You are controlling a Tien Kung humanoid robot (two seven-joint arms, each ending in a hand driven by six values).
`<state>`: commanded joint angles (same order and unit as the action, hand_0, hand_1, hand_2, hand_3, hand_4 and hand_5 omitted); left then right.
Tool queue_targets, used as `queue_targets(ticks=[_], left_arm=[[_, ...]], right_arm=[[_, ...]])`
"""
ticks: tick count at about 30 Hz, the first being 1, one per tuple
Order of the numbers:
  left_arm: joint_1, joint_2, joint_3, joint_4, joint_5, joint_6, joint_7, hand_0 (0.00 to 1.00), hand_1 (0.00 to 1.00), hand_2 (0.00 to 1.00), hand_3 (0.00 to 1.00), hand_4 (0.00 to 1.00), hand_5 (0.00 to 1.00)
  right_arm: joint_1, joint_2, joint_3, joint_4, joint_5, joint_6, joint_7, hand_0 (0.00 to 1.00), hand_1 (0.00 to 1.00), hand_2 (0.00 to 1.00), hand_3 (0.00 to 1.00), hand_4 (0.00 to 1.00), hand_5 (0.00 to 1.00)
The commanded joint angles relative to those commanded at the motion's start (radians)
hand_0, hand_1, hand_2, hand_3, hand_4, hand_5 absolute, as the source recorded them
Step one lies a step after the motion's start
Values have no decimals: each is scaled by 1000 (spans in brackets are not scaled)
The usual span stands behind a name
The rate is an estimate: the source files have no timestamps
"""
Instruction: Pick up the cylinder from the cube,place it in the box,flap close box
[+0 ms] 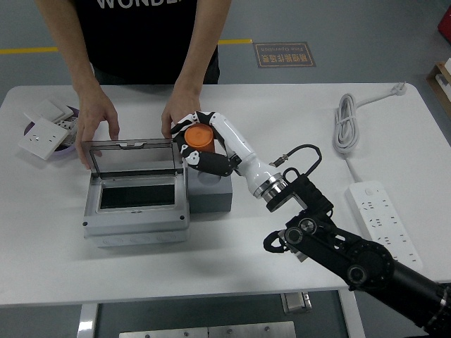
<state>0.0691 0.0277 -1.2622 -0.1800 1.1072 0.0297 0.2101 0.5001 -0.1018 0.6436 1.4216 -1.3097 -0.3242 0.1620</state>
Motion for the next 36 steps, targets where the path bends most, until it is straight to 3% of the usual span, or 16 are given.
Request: queue_targets(ticks=[2, 3, 10, 19, 26, 27, 32, 33, 36], left_arm=[[-1, 1, -2, 0, 2, 0, 1, 923, 852, 854, 951, 2, 2], [-1, 2, -3, 0, 2, 0, 1, 923, 852, 854, 951, 2, 2], [-2, 8, -10, 0, 13, 0, 5, 923, 852, 854, 951, 2, 2], [-5, 15, -19, 0, 28, -1, 10, 923, 852, 854, 951, 2, 2], [-3, 21, -28, 0, 39, -1, 15, 923, 852, 854, 951, 2, 2], [-3, 22, -29, 0, 40, -1, 15, 923, 852, 854, 951, 2, 2], [-3, 25, -30, 0, 42, -1, 17, 923, 852, 854, 951, 2, 2], [-3, 25, -30, 0, 42, -1, 17, 923, 852, 854, 951, 2, 2], [-3, 26, -29, 0, 42, -2, 17, 923, 852, 854, 951, 2, 2]], right_arm=[[21, 19, -41, -2, -17, -3, -19, 217, 332, 432, 430, 2, 2], [32, 29, -57, -6, -28, -4, -29, 71, 243, 382, 388, 2, 2], [132, 99, -199, -57, -143, 0, -118, 59, 242, 368, 385, 2, 2], [255, 102, -309, -155, -279, 41, -218, 59, 253, 369, 395, 2, 2], [314, 102, -378, -207, -243, 76, -235, 72, 267, 374, 407, 2, 2], [319, 102, -384, -210, -231, 77, -235, 135, 326, 418, 440, 2, 2], [341, 102, -405, -215, -181, 77, -229, 135, 326, 418, 440, 2, 2], [345, 102, -407, -216, -170, 76, -225, 496, 495, 528, 542, 85, 2], [355, 102, -408, -217, -152, 73, -215, 496, 495, 528, 542, 85, 2]])
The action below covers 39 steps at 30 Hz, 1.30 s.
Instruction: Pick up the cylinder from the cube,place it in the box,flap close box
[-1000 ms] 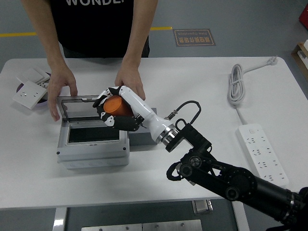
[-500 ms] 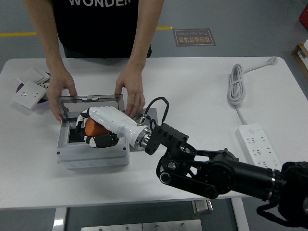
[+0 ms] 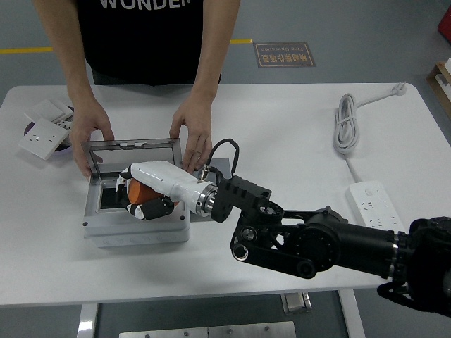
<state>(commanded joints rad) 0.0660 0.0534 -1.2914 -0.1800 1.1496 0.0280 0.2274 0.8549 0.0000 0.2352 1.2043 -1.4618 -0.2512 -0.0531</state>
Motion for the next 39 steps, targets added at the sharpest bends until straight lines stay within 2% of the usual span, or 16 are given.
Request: queue_targets(ticks=[2, 3, 8, 9, 14, 15, 20, 21, 31, 35, 39], left_arm=[[0, 1, 1, 0, 1, 0, 0, 923, 852, 854, 951, 2, 2], [0, 1, 1, 0, 1, -1, 0, 923, 852, 854, 951, 2, 2], [-2, 3, 3, 0, 0, -2, -1, 923, 852, 854, 951, 2, 2], [-2, 3, 4, 0, -1, -2, -2, 923, 852, 854, 951, 2, 2], [-3, 3, 5, 0, 0, -3, -3, 923, 852, 854, 951, 2, 2], [-3, 4, 6, 0, 1, -3, -3, 923, 852, 854, 951, 2, 2], [-3, 4, 6, 0, 5, -4, -2, 923, 852, 854, 951, 2, 2], [-3, 3, 7, 0, 5, -4, -2, 923, 852, 854, 951, 2, 2], [-6, 2, 21, 0, -2, -7, -8, 923, 852, 854, 951, 2, 2], [-5, 1, 29, 0, -8, -7, -11, 923, 852, 854, 951, 2, 2], [-1, -3, 40, 0, -23, -7, -15, 923, 852, 854, 951, 2, 2]], right_arm=[[6, 0, 1, -1, 4, 2, 4, 496, 495, 528, 542, 85, 2], [9, 0, 3, -3, 4, 5, 5, 647, 571, 587, 579, 2, 3], [15, 0, 4, -11, -9, 28, 0, 647, 571, 587, 579, 2, 3], [15, 0, 3, -14, -13, 32, -2, 742, 664, 663, 654, 158, 170], [15, 0, -9, -39, -42, 39, -8, 742, 664, 663, 654, 158, 170], [15, 0, -12, -45, -46, 39, -10, 844, 747, 765, 744, 623, 235], [15, 0, -23, -62, -59, 38, -15, 844, 747, 765, 744, 623, 235], [15, 0, -24, -63, -62, 38, -16, 874, 764, 778, 801, 731, 247], [13, 0, -26, -69, -73, 32, -13, 874, 767, 780, 803, 746, 252], [5, 0, -13, -43, -40, 25, -5, 873, 766, 780, 807, 784, 273], [6, 0, 35, 38, 52, 38, 7, 873, 763, 779, 805, 791, 279]])
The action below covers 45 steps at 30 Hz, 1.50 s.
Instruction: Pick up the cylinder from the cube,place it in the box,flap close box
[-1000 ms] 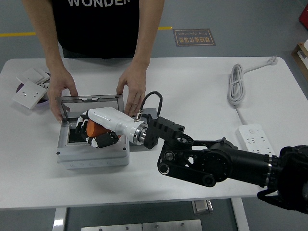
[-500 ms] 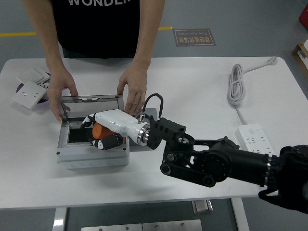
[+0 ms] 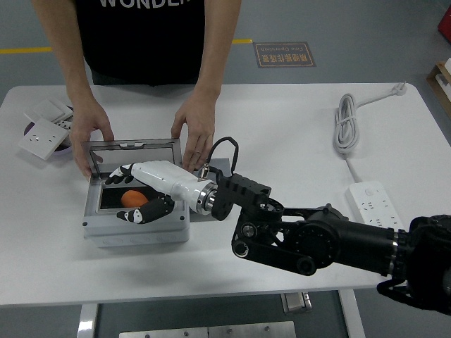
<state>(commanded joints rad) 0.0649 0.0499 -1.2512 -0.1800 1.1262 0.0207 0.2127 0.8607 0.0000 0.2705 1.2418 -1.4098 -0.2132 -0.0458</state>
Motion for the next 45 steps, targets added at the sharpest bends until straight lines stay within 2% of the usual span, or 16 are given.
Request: queue_targets(ticks=[4, 6, 11, 12, 21, 25, 29, 32, 37, 45], left_arm=[[3, -1, -1, 0, 0, 0, 0, 923, 852, 854, 951, 2, 2], [2, 0, -3, 0, 3, 1, 0, 923, 852, 854, 951, 2, 2], [-5, 5, -5, 0, 6, 1, -1, 923, 852, 854, 951, 2, 2], [-6, 6, -5, 0, 7, 1, -1, 923, 852, 854, 951, 2, 2], [-11, 7, -4, 0, 11, -1, 0, 923, 852, 854, 951, 2, 2], [-12, 7, -7, 0, 13, 0, 0, 923, 852, 854, 951, 2, 2], [-9, 6, -8, 0, 13, 0, 0, 923, 852, 854, 951, 2, 2], [-10, 7, -7, 0, 9, 1, -1, 923, 852, 854, 951, 2, 2], [-9, 9, -4, 0, -1, 3, -5, 923, 852, 854, 951, 2, 2], [-7, 10, 1, 0, -13, 6, -9, 923, 852, 854, 951, 2, 2]], right_arm=[[42, -10, 63, 88, 84, 3, 7, 873, 763, 779, 805, 791, 279], [66, -19, 88, 100, 104, 2, 11, 862, 751, 759, 786, 785, 297], [121, -37, 123, 9, 158, -3, 49, 862, 751, 759, 786, 785, 297], [126, -37, 121, -13, 168, -4, 57, 833, 729, 737, 772, 757, 285], [132, -23, 55, -212, 226, -3, 97, 805, 703, 718, 766, 754, 282], [124, -28, 29, -229, 225, -3, 96, 795, 704, 714, 762, 742, 274], [113, -48, 15, -194, 206, -8, 86, 795, 704, 714, 762, 742, 274], [106, -78, 5, -144, 186, -14, 75, 791, 704, 715, 765, 740, 276], [96, -138, -24, -39, 161, -21, 51, 787, 700, 716, 759, 727, 274], [78, -196, -85, 117, 170, -35, 26, 781, 698, 721, 755, 714, 282]])
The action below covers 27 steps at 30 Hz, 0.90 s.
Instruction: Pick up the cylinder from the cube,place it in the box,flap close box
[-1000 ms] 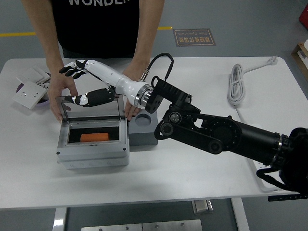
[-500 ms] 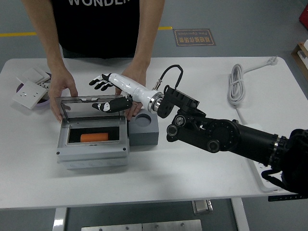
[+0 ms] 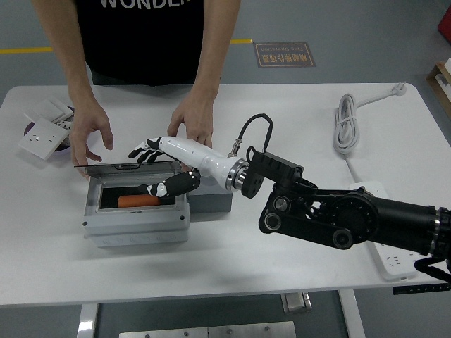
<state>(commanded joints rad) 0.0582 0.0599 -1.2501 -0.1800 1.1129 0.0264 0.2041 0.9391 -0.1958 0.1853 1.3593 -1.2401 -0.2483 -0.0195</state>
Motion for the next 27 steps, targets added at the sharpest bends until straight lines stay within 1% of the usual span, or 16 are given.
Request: queue_targets(ticks=[4, 7, 8, 9, 14, 15, 20, 21, 26, 27], left_arm=[[2, 2, 4, 0, -8, 1, -2, 923, 852, 854, 951, 2, 2], [2, 4, 9, 0, -16, 2, -5, 923, 852, 854, 951, 2, 2], [1, 5, 9, 0, -17, 2, -6, 923, 852, 854, 951, 2, 2], [0, 6, 11, 0, -19, 2, -7, 923, 852, 854, 951, 2, 2], [-5, 8, 12, 0, -23, 2, -10, 923, 852, 854, 951, 2, 2], [-6, 8, 12, 0, -23, 2, -10, 923, 852, 854, 951, 2, 2], [-2, 9, 15, 0, -25, 3, -9, 923, 852, 854, 951, 2, 2], [-1, 9, 14, 0, -24, 3, -8, 923, 852, 854, 951, 2, 2], [1, 8, 11, 0, -20, 3, -7, 923, 852, 854, 951, 2, 2], [1, 7, 11, 0, -20, 3, -7, 923, 852, 854, 951, 2, 2]], right_arm=[[-1, -19, -18, 68, 9, 0, -16, 774, 692, 724, 754, 700, 287], [-4, -23, -37, 90, 30, 8, -20, 774, 692, 724, 754, 700, 287], [-8, -22, -48, 90, 41, 14, -20, 774, 692, 724, 754, 700, 287], [-12, -19, -56, 84, 55, 19, -17, 770, 692, 729, 753, 672, 293], [-34, -15, -68, 57, 103, 37, -5, 770, 692, 729, 753, 672, 293], [-37, -16, -65, 55, 106, 37, -3, 771, 696, 742, 750, 572, 334], [-52, -45, -2, 68, 87, 28, 2, 771, 696, 742, 750, 572, 334], [-56, -55, 16, 75, 77, 24, 2, 774, 697, 745, 743, 460, 363], [-79, -95, 107, 105, 22, 11, 0, 774, 697, 745, 743, 460, 363], [-84, -101, 124, 108, 14, 10, -1, 771, 698, 745, 744, 433, 372]])
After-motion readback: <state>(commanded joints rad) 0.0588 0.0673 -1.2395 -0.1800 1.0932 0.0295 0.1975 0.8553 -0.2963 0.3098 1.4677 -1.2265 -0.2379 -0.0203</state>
